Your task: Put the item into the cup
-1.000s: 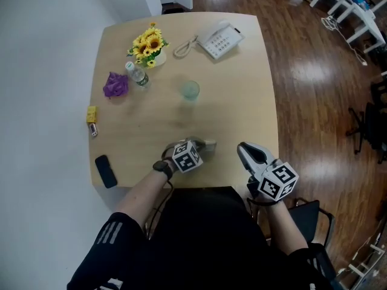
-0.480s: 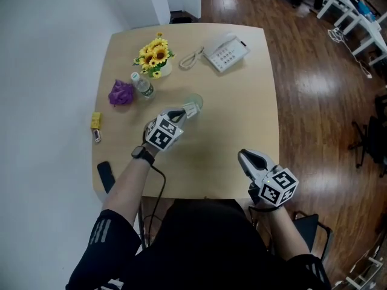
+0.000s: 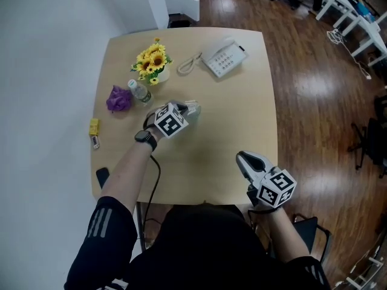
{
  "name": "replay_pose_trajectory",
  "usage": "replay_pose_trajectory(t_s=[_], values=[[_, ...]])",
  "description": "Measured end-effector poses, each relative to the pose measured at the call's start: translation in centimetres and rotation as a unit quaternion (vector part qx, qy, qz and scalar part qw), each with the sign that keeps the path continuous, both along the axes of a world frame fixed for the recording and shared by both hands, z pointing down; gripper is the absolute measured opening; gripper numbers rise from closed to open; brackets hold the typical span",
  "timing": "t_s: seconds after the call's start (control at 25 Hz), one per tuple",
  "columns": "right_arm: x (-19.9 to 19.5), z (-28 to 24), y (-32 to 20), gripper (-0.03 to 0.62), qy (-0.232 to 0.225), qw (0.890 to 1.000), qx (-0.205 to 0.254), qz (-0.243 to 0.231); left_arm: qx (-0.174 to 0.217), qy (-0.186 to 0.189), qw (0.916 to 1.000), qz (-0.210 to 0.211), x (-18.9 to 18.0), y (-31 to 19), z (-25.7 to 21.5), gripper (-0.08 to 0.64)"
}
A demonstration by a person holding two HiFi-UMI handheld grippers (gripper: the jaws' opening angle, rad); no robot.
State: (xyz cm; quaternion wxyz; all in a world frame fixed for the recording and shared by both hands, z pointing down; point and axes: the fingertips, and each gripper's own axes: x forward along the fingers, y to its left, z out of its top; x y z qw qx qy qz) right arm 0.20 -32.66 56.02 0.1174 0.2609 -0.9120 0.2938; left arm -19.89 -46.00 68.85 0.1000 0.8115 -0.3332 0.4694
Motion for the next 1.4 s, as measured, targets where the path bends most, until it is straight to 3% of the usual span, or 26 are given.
replay_pose_trajectory(t_s=[0.24,0.48,0.68,0.84,0.96,1.08,1.24,1.4], values=[[0.5,0.4,0.2,0.046,0.005,1.000,-0.007,0.007,-0.062,-0.035,0.9972,0.020,1.2,-0.3,2.8,0.002],[1.2,0.6,0.6,0.046,0.005,1.000,-0.010,0.015,-0.091,-0.055,0.9942,0.019,1.5,-0.5,4.5,0.005],[1.4,0.2,1.3,0.046,0.001,1.000,-0.001,0.020,-0.086,-0.049,0.9948,0.021,1.5,-0.6,4.1,0.036],[1.3,-0.6,2.2,0.046,0.000,1.000,0.005,0.028,-0.060,-0.032,0.9975,0.020,1.2,-0.1,1.9,0.087],[1.0,-1.3,3.2,0.046,-0.003,0.999,0.011,0.034,-0.019,0.004,0.9998,0.010,0.9,1.4,-1.4,0.092],[0.4,-2.0,4.6,0.046,-0.006,0.999,0.020,0.037,0.006,0.071,0.9974,0.006,1.2,5.4,-4.9,0.098],[-0.6,-3.6,6.8,0.046,-0.006,0.998,0.043,0.040,0.052,0.149,0.9875,-0.001,1.4,12.2,-9.4,0.104],[-1.2,-5.4,9.3,0.046,-0.008,0.997,0.062,0.044,0.091,0.209,0.9727,-0.044,1.5,19.4,-11.4,0.114]])
